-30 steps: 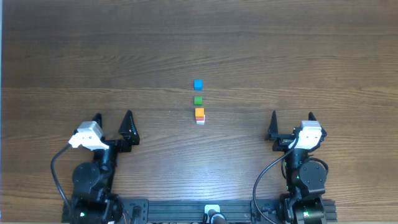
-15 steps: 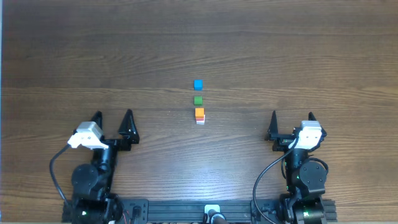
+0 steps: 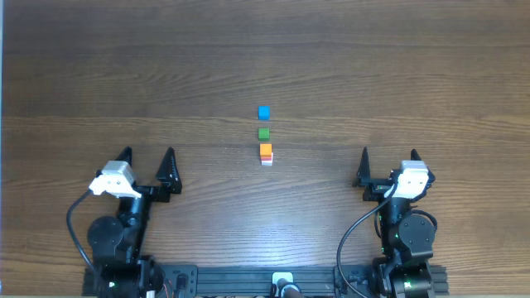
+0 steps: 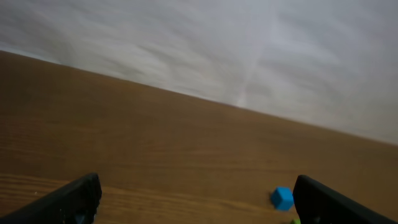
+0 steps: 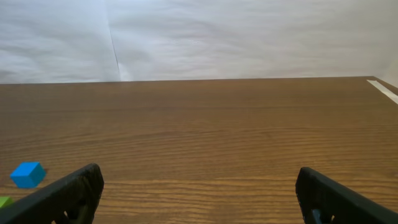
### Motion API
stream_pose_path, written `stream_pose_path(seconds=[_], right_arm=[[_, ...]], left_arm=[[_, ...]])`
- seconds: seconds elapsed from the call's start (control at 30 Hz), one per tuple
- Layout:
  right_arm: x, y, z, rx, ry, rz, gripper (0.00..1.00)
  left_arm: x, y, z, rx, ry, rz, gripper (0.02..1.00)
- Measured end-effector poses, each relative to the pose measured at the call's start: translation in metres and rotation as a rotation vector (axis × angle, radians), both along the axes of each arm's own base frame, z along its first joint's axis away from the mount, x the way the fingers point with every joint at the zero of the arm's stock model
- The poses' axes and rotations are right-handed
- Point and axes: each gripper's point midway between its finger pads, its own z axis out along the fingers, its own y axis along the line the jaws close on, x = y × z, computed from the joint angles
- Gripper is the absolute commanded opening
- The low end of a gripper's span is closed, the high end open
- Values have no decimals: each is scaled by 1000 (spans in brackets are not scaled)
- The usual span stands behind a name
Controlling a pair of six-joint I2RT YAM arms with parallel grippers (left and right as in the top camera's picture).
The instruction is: Stack Cubes
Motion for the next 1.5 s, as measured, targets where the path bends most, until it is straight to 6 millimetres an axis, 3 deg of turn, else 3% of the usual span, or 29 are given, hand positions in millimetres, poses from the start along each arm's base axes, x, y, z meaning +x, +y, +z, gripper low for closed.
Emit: stream_pose_path(seconds=[0.37, 1.07, 1.23, 1.43, 1.5], right_arm=[[0, 0, 0, 0, 0, 0, 991], [0, 0, 0, 0, -1, 0, 993], [0, 0, 8, 25, -33, 1, 991], [-2, 16, 2, 96, 13, 90, 993], [-5, 19, 10, 99, 31, 105, 993]], left_arm=[[0, -1, -4, 133, 1, -14, 1000], [0, -1, -4, 153, -1, -15, 1000], [0, -1, -4, 152, -1, -15, 998], [0, -1, -4, 153, -1, -15, 1000], [0, -1, -4, 153, -1, -15, 1000]])
